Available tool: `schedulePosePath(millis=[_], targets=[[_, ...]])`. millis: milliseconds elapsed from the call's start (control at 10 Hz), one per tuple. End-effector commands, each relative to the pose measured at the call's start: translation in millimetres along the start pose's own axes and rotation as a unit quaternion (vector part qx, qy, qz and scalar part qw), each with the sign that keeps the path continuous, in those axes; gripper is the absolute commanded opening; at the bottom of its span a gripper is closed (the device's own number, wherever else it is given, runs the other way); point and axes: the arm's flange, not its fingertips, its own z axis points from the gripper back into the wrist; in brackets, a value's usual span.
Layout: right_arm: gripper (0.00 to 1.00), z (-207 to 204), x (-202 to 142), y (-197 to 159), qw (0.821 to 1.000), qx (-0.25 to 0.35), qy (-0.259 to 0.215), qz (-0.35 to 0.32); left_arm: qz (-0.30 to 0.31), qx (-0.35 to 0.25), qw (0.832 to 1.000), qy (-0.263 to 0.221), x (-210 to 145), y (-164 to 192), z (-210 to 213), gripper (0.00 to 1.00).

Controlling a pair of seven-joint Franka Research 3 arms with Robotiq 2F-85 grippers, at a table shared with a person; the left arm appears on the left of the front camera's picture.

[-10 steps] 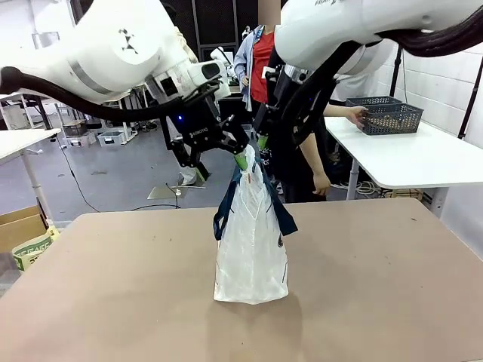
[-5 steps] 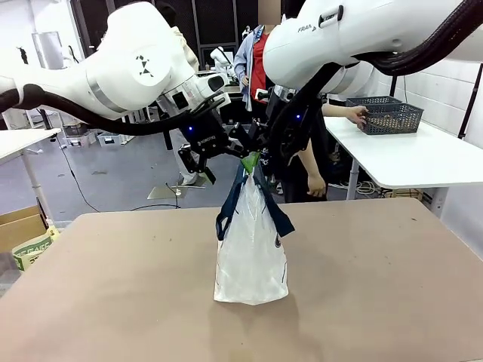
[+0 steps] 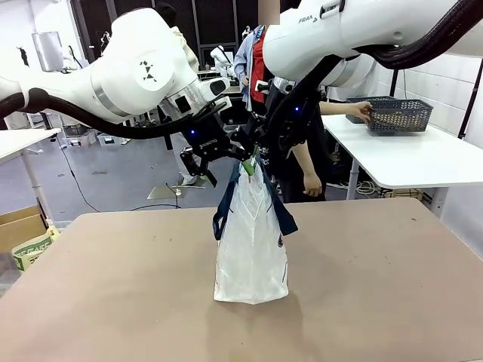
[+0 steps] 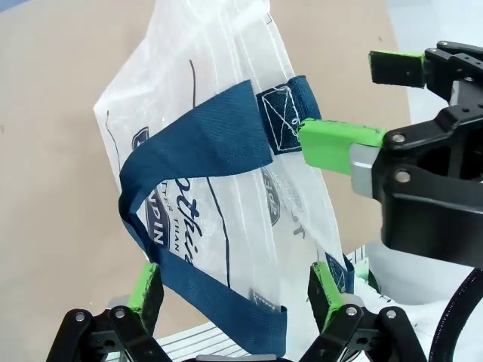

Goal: Transfer purchased items from the store into the shopping bag.
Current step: Open the Reusable shopping bag in the center of the table.

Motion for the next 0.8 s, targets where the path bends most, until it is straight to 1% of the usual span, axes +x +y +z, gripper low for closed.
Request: schedulePosePath(millis=[0, 300, 600, 700], targets=[[1.0, -1, 2, 5, 1.0, 0.008, 0.0, -0.007, 0.01, 0.01, 1.0, -0.008, 0, 0, 0, 1.0], [1.0, -14, 1, 4, 1.0, 0.015, 0.02, -0.012, 0.016, 0.023, 1.0, -0.008, -1, 2, 2, 1.0], [1.0, -32, -1, 3, 0.999, 0.016, 0.045, -0.023, 0.024, 0.04, 0.999, -0.003, 2, 10, -6, 1.0], [1.0, -37, -2, 2, 0.998, 0.016, 0.05, -0.025, 0.021, 0.051, 0.998, -0.002, 3, 11, -10, 0.93]])
